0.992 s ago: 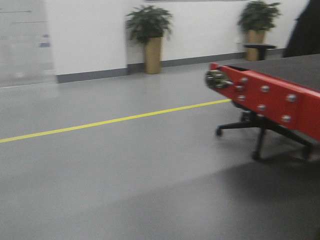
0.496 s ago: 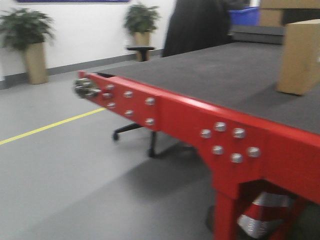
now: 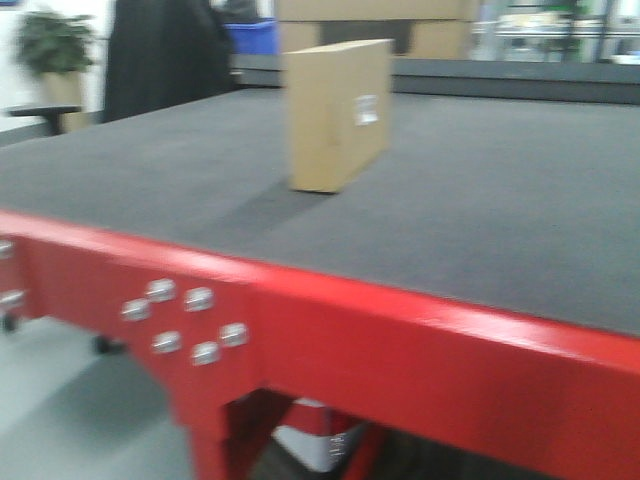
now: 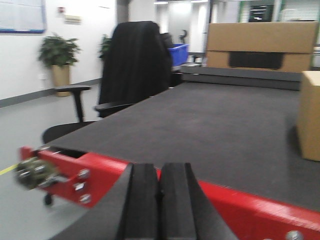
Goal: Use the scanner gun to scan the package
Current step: 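Turn and approach the table with the box and scanner gun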
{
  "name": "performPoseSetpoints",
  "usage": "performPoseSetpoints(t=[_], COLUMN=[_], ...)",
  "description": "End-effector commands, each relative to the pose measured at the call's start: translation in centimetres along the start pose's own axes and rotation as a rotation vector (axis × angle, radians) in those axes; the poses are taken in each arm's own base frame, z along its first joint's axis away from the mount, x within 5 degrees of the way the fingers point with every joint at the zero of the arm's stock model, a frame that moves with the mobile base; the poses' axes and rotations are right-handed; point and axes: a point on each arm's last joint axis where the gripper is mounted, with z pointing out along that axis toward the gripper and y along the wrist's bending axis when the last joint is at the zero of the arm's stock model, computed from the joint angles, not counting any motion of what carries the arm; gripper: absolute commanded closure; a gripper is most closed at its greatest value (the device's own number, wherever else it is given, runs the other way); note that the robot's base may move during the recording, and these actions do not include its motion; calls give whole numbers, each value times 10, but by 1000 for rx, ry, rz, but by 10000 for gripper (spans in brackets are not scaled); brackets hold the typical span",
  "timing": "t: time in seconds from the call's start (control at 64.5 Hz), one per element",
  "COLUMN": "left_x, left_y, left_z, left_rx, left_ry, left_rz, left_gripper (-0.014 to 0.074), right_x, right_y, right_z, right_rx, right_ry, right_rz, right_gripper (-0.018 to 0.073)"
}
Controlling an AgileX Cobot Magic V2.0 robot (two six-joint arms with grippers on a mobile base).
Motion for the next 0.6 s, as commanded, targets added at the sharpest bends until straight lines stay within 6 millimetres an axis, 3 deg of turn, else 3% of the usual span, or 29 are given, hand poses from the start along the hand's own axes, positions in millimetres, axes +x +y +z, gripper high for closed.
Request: performPoseSetpoints(t=[0.0,0.589], left_x=[-3,-3], left_y=[0,0], left_z=[0,0], left_rx=[3,3], left_ry=[-26,-26], left_rz=[-13,-13], left_gripper=[707,707], right_x=[-2,-2], right_y=[0,0], right_z=[0,0], right_rx=[4,4], right_ry=[-21,-21], right_rz=[-5,-5], right_gripper=[713,713])
